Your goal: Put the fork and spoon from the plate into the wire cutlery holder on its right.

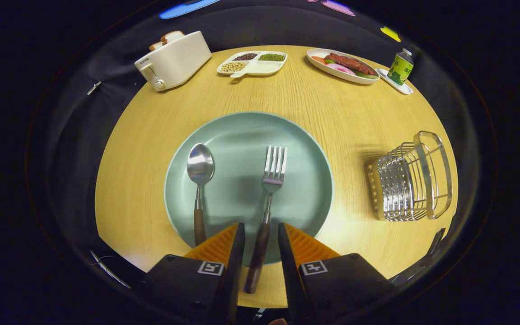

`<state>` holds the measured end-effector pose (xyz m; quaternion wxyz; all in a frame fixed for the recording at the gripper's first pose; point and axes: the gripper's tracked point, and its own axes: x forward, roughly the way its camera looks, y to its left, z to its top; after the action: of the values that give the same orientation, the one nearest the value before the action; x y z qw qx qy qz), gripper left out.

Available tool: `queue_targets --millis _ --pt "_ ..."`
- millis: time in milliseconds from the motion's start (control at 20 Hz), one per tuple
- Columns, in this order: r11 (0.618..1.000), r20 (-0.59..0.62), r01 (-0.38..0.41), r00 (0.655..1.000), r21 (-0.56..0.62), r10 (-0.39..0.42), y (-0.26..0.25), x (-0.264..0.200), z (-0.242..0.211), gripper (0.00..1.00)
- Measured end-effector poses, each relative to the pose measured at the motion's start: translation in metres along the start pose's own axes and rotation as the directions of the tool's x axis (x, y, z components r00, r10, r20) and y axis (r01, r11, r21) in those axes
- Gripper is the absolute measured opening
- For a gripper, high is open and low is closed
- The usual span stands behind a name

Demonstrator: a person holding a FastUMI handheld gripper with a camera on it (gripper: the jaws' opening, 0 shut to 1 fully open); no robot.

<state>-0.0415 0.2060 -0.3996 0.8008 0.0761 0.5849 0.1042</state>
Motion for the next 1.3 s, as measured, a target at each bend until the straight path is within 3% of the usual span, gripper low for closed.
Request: queue_targets --millis 100,150,250,400,550,800,1050,1150,1300 --pt "1.0 -0.013 0.015 1.0 0.014 -0.014 -0.004 0.005 0.001 0.42" --pt "0.999 -0.017 0.018 1.0 0.036 -0.017 -0.005 0.013 0.0 0.28" --pt "0.999 -0.024 -0.02 0.999 0.042 0.021 -0.002 0.005 0.0 0.13" --pt "1.0 0.015 -0.004 1.0 -0.003 0.004 -0.007 0.0 0.005 0.07" --pt "1.0 0.05 -0.028 0.998 -0.01 0.029 -0.006 -0.013 0.015 0.08" --pt "0.989 0.104 -0.102 0.988 -0.112 0.113 -0.015 -0.074 0.035 0.07" --pt "0.97 0.037 -0.152 0.986 -0.189 0.162 -0.076 -0.138 0.047 0.07" --pt "0.964 -0.02 -0.153 0.988 -0.215 0.153 -0.107 -0.154 0.047 0.07" --pt "0.959 -0.113 -0.094 0.991 -0.268 0.066 -0.161 -0.165 0.046 0.07"
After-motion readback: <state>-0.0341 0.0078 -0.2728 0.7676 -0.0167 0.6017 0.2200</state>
